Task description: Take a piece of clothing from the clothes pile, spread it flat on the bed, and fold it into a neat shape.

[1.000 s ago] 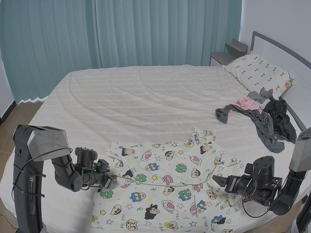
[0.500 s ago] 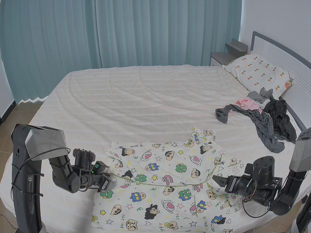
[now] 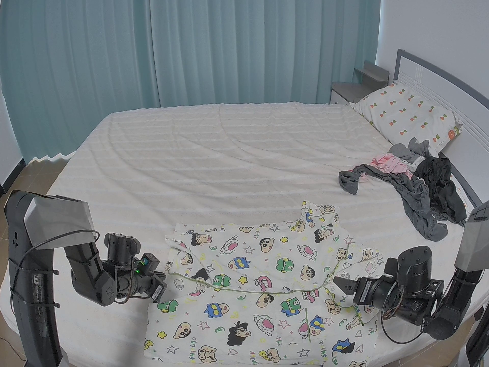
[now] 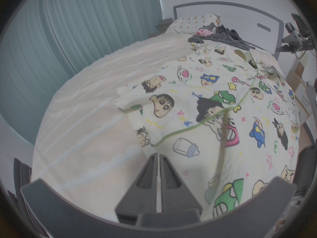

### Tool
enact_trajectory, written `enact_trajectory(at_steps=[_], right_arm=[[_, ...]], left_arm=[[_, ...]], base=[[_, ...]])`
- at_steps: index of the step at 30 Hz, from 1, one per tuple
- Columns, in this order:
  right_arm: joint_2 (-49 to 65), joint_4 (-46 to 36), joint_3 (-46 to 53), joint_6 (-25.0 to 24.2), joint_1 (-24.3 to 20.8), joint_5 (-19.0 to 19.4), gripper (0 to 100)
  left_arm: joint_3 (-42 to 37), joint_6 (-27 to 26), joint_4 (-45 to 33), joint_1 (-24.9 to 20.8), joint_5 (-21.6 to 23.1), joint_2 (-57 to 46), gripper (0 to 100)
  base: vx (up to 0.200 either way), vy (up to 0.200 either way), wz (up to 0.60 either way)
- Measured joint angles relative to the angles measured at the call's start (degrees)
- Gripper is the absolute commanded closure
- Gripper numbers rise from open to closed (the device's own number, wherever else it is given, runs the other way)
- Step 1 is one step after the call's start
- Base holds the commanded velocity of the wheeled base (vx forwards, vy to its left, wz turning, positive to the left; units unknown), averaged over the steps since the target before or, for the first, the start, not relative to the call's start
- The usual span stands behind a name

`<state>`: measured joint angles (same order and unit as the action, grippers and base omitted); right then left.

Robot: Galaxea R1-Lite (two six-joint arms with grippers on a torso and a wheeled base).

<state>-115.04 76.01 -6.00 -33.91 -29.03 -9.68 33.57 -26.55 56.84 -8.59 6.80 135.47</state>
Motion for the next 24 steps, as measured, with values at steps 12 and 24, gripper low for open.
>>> enact_trajectory(at_steps=[12,24], right_arm=[[0.1,0.0,0.0,0.0,0.0,0.0,0],[0.1,0.0,0.0,0.0,0.0,0.0,0]], left_arm=[[3.1,-0.9,-0.3,-1.8,-0.9,2.1,0],[9.6,-1.7,-6.2,-3.8,-1.2,4.6,100]], base=[[0.000,0.000,0.00],[0.000,0.000,0.00]])
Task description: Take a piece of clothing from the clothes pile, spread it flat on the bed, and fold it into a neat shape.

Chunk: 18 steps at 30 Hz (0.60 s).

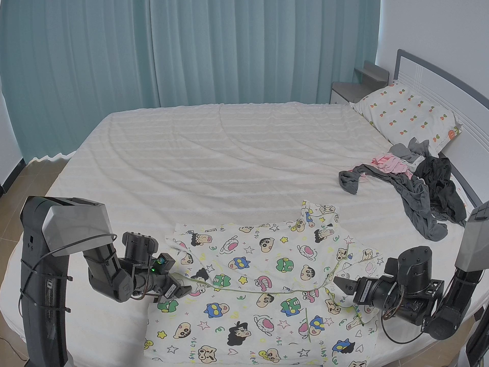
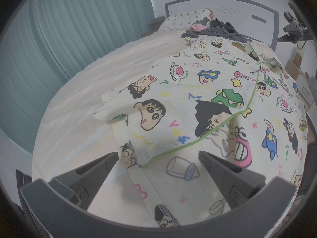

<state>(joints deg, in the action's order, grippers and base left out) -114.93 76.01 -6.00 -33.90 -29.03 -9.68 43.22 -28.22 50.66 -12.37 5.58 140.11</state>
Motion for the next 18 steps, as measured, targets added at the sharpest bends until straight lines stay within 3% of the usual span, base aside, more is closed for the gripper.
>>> enact_trajectory(at_steps=[7,18], right_arm=[[0.0,0.0,0.2,0.0,0.0,0.0,0],[0.0,0.0,0.3,0.0,0.1,0.0,0]], left_arm=[[2.5,0.0,-0.6,-0.6,-0.9,0.6,100],[-2.0,-0.4,-0.6,-0.1,-2.9,-0.6,100]], base=[[0.000,0.000,0.00],[0.000,0.000,0.00]])
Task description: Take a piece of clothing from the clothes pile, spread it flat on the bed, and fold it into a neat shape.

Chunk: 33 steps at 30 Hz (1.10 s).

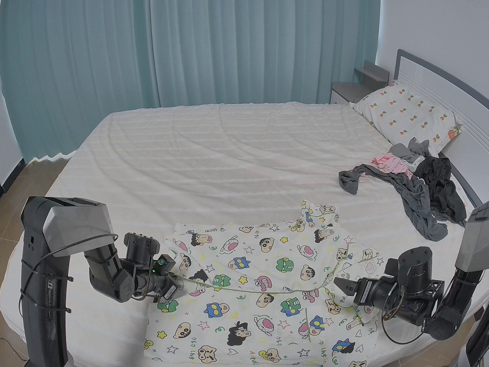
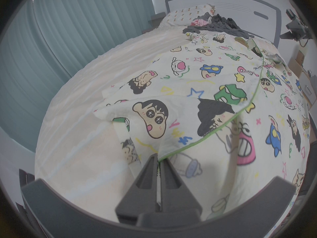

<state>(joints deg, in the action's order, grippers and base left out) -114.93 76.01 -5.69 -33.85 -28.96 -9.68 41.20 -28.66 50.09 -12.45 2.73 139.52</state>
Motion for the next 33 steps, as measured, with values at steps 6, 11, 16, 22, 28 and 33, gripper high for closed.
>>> enact_trajectory(at_steps=[6,11,16,22,28,33], right_arm=[[0.0,0.0,0.0,0.0,-0.1,0.0,0],[0.1,0.0,0.1,0.0,-0.1,0.0,0],[0.1,0.0,0.1,0.0,-0.1,0.0,0],[0.1,0.0,0.1,0.0,-0.1,0.0,0],[0.2,0.0,0.1,0.0,0.0,0.0,0],[0.8,0.0,0.1,0.0,0.3,0.0,0]], left_arm=[[-3.0,-1.9,-0.2,0.2,-2.0,-1.7,100],[-4.8,-2.0,-0.2,0.3,-2.7,-2.7,100],[-5.5,-2.0,0.0,0.3,-2.8,-3.0,100],[-6.1,-1.6,-0.3,0.3,-3.5,-3.1,0],[-6.9,0.9,0.0,1.3,-4.5,-3.6,0],[-8.2,8.3,0.1,3.1,-3.0,-5.9,0]], base=[[0.000,0.000,0.00],[0.000,0.000,0.00],[0.000,0.000,0.00],[0.000,0.000,0.00],[0.000,0.000,0.00],[0.000,0.000,0.00]])
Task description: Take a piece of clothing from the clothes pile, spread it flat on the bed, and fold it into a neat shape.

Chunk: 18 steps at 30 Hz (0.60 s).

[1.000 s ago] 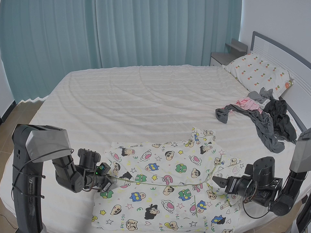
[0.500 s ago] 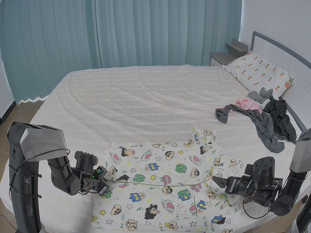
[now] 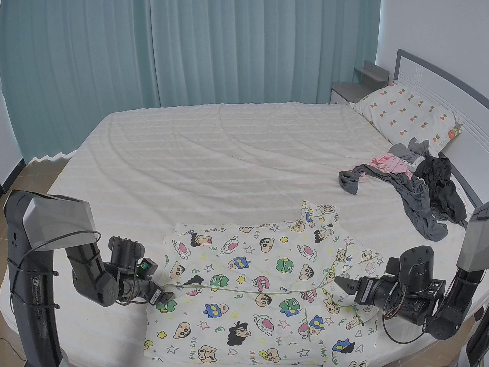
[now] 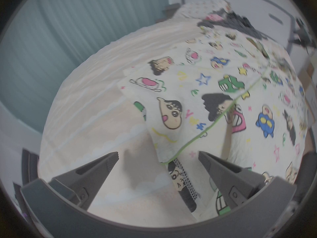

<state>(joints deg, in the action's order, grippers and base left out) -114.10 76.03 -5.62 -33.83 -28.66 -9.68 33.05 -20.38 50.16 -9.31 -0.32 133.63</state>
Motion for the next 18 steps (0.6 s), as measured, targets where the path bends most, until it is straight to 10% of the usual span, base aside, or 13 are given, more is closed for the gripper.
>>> enact_trajectory(at_steps=[7,18], right_arm=[[1.3,-0.4,-1.7,0.5,2.6,0.3,0],[2.1,-10.0,-12.7,3.6,7.9,0.9,0]], left_arm=[[-4.2,18.3,0.2,0.8,5.4,-6.3,0],[-16.4,32.7,16.5,-1.0,7.0,-11.4,0]], base=[[0.000,0.000,0.00],[0.000,0.000,0.00]])
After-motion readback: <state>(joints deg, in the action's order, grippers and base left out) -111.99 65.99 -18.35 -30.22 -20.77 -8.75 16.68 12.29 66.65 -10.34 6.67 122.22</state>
